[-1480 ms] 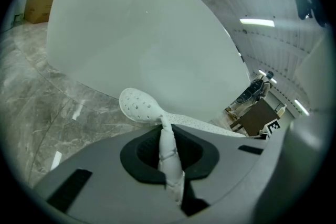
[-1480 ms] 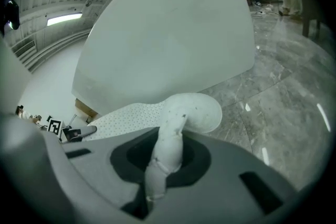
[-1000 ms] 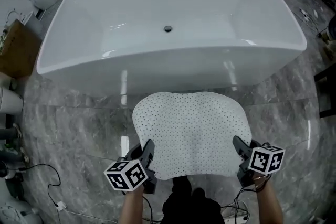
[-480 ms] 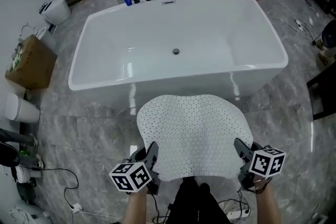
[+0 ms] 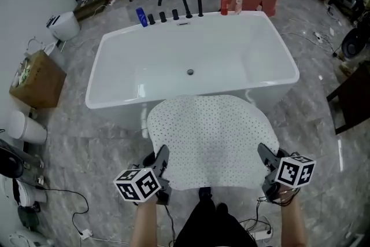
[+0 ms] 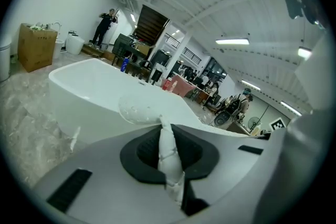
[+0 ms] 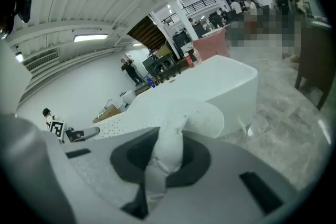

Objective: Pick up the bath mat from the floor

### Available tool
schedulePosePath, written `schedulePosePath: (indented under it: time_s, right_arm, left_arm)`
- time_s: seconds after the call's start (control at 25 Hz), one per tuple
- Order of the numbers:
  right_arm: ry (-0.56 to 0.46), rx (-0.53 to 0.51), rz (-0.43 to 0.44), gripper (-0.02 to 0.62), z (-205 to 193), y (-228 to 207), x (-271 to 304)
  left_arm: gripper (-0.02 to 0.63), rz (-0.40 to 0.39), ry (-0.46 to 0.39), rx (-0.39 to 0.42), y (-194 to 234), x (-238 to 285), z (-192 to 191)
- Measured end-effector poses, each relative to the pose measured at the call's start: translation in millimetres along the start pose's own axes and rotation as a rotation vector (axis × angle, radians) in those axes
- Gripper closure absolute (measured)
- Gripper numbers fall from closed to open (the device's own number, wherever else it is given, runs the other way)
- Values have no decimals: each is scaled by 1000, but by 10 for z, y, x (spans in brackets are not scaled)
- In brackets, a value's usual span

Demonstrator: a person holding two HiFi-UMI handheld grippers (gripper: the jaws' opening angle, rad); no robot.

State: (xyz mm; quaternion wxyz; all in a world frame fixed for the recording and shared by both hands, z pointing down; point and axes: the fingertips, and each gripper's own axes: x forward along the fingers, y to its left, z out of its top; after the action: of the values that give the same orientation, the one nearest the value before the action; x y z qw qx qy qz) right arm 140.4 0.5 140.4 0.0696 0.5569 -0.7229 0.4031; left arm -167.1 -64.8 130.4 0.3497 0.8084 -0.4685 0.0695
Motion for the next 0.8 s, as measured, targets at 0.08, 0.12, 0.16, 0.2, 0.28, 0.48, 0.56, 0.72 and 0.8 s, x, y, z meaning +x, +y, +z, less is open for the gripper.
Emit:
schedulePosePath:
  time_s: [0.08, 0.12, 0.16, 0.2, 0.28, 0.48, 0.56, 0.72, 0.8]
  right_arm:
    - [-20, -13, 4, 566, 114, 77, -111]
    - [-31, -21, 5, 568, 164, 114, -166]
    - [-40, -30, 7, 568, 204, 144, -217]
    - [-49, -38, 7, 568, 236, 165, -260]
    - [-61, -51, 6, 568, 282, 183, -320]
    - [-91, -68, 6, 568, 401, 273, -420]
    - [-104, -74, 11, 568, 450, 312, -445]
    - [-119, -84, 12, 568, 526, 347, -476]
    - [-127, -89, 12, 568, 563, 348, -496]
  left_arm:
    - [584, -9, -19, 17, -98, -44, 145]
    - [584, -12, -28, 26, -146, -66, 201]
    - [584, -13, -35, 35, -192, -88, 242]
    - [584, -13, -42, 44, -237, -104, 271]
    - [584, -16, -51, 59, -321, -120, 315]
    - [584, -32, -79, 74, -464, -189, 455]
    - [584, -35, -92, 73, -490, -224, 510]
    - [584, -38, -113, 78, -530, -269, 609]
    - [584, -41, -122, 84, -555, -284, 649]
